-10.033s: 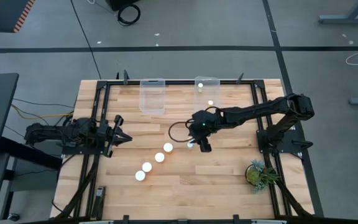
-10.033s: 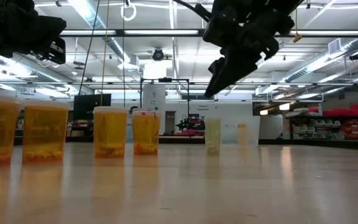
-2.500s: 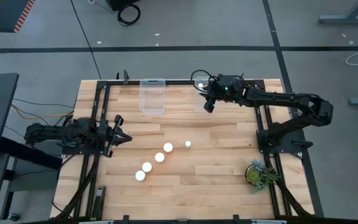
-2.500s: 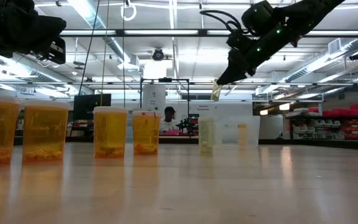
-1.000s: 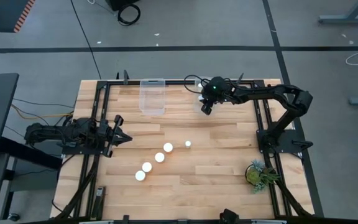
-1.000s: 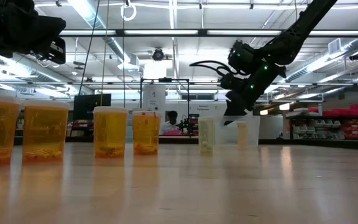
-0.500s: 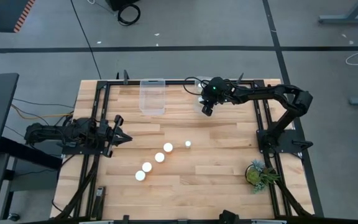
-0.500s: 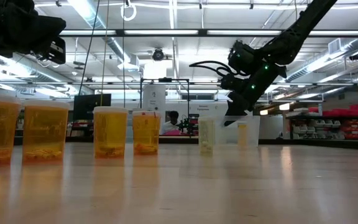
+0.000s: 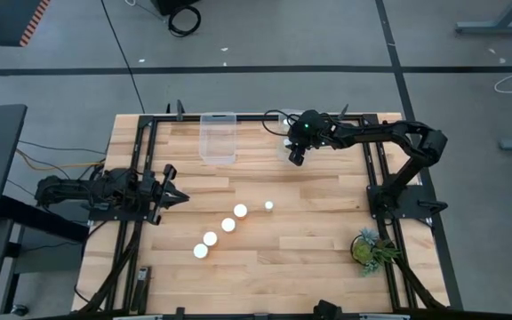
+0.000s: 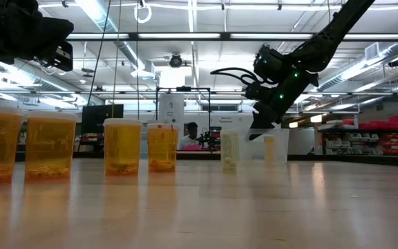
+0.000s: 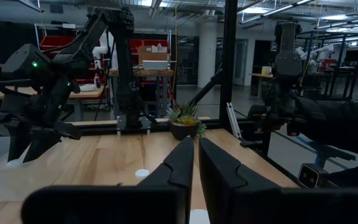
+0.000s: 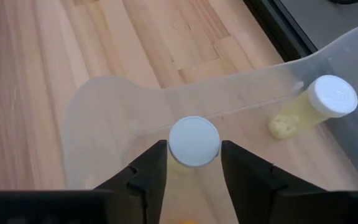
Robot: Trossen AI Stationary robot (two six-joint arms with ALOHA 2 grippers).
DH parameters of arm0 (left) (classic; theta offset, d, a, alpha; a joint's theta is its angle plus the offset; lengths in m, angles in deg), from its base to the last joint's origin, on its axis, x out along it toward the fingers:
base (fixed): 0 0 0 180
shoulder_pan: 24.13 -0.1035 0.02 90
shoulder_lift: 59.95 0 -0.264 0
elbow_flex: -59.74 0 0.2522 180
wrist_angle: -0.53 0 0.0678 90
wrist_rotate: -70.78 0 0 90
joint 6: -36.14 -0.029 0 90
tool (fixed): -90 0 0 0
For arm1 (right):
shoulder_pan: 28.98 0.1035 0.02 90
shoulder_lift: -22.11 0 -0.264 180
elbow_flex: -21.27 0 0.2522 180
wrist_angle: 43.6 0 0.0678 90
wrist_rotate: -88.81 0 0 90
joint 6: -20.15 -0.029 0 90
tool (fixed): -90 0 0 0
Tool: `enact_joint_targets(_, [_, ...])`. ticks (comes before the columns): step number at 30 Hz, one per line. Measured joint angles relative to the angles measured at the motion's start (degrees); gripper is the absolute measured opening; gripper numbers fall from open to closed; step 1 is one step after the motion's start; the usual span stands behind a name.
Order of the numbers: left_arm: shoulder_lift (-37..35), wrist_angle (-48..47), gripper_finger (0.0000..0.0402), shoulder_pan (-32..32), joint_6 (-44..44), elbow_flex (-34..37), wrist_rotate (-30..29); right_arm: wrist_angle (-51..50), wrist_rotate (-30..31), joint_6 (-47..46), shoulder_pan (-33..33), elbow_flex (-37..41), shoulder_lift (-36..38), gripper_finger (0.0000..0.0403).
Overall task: Pick and place medicine bottles into bin by pill shape (circle, oval)
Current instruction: Put the top small yellow pill bottle into the right transparent bin
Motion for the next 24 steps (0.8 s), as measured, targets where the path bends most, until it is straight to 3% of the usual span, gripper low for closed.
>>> enact_joint_targets(24, [0.0, 0.0, 0.0026, 0.0, 0.0, 0.0, 0.0, -0.6, -0.3, 0.1, 0.0, 0.0, 0.0, 0.0213])
